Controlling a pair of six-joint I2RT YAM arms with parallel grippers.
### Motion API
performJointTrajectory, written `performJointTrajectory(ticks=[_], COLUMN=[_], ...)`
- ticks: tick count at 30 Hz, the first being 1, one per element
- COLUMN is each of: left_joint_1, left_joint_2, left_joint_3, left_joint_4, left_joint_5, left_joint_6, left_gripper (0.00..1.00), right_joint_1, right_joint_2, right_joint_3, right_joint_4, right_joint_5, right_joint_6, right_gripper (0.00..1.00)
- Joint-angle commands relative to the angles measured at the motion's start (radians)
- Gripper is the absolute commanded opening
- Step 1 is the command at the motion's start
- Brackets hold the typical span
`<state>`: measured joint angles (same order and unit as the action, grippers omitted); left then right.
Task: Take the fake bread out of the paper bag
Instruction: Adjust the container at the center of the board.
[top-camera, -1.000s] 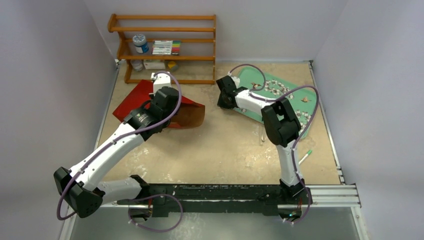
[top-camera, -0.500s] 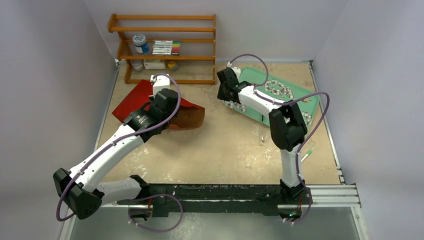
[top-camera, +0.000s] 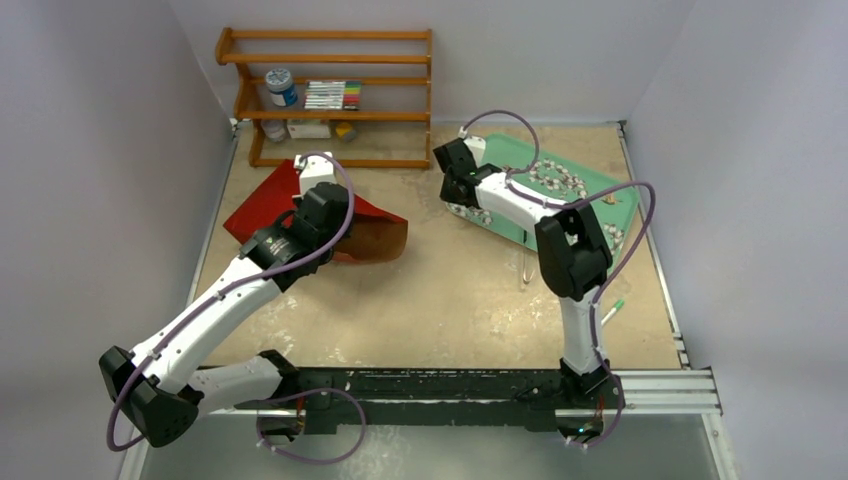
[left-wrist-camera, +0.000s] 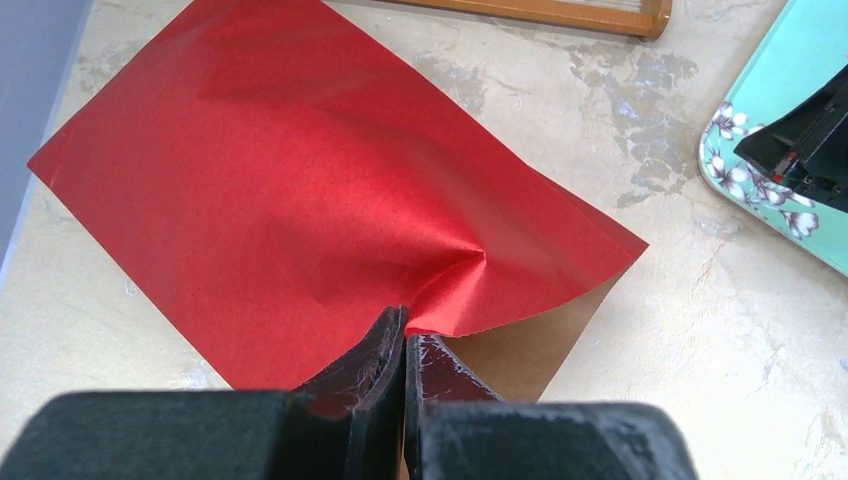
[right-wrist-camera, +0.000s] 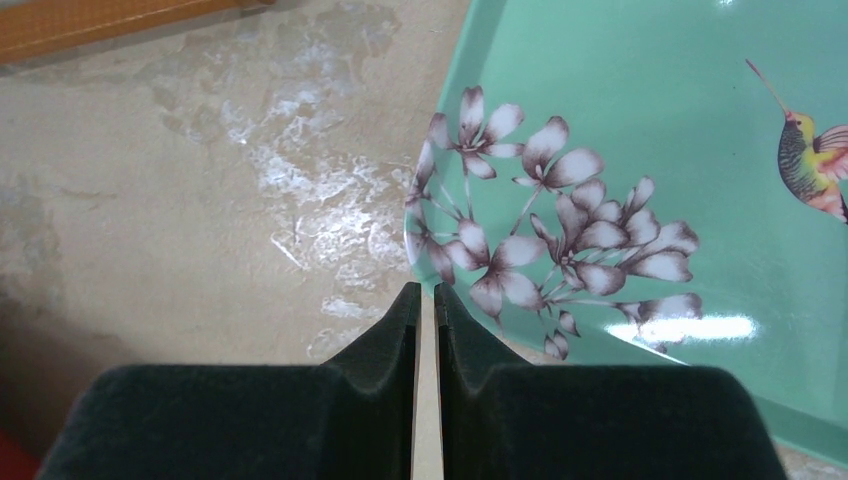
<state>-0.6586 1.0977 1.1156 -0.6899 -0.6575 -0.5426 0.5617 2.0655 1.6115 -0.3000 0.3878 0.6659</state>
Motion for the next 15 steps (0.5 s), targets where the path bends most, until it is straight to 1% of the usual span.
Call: performJointTrajectory(ticks=[1, 10, 15], left_joint_1=[0.006, 0.005, 0.005], left_joint_2=[-0.027, -0.029, -0.033], left_joint_3=[-0.003, -0.001, -0.003], left_joint_4=[0.021, 0.022, 0.025], left_joint_5=[0.007, 0.016, 0.018], left_joint_6=[-0.030, -0.031, -0.030], left_gripper=[0.00, 0.00, 0.00], right_joint_1=[-0.004, -0.022, -0.022], right_joint_2=[0.023, 0.063, 0.062], right_joint_3=[-0.002, -0.056, -0.084], right_joint_4=[0.013, 0.027, 0.053], right_joint_5=[0.040, -0.013, -0.067], right_joint_6=[0.016, 0.049, 0.024], right_gripper=[0.11, 0.11, 0.10])
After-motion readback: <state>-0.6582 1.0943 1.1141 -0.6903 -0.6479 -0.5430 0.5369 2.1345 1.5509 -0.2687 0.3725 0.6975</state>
